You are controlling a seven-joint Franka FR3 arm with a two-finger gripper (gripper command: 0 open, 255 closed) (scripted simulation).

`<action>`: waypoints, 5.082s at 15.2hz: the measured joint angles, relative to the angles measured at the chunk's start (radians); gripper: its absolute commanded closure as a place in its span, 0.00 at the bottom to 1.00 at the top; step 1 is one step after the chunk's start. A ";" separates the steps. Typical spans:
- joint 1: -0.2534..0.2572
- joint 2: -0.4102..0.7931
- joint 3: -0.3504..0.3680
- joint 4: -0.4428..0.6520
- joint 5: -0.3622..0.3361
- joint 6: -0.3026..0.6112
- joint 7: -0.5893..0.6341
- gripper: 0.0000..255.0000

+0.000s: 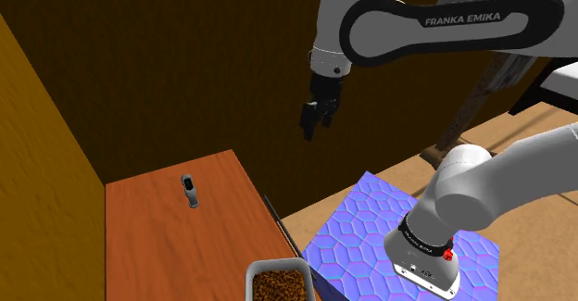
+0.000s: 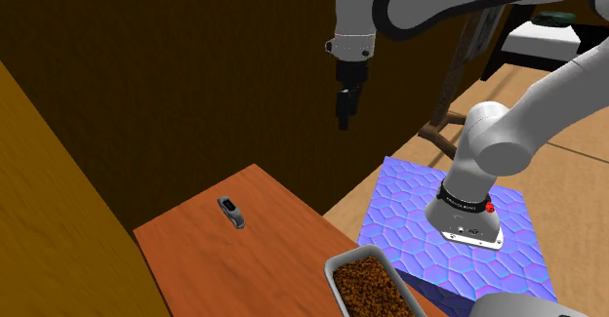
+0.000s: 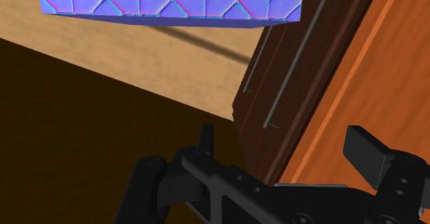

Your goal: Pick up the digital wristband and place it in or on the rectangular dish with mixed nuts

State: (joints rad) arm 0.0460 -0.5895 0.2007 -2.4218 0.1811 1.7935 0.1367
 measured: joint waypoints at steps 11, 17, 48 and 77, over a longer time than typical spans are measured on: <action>0.001 0.345 0.216 0.161 -0.020 0.229 0.342 0.00; 0.014 0.603 0.301 0.337 -0.150 0.306 0.577 0.00; 0.186 1.112 0.250 0.754 -0.440 0.352 0.929 1.00; 0.173 0.992 0.287 0.890 -0.374 0.107 0.894 1.00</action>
State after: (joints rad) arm 0.2191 0.4024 0.4875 -1.5314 -0.1930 1.9006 1.0311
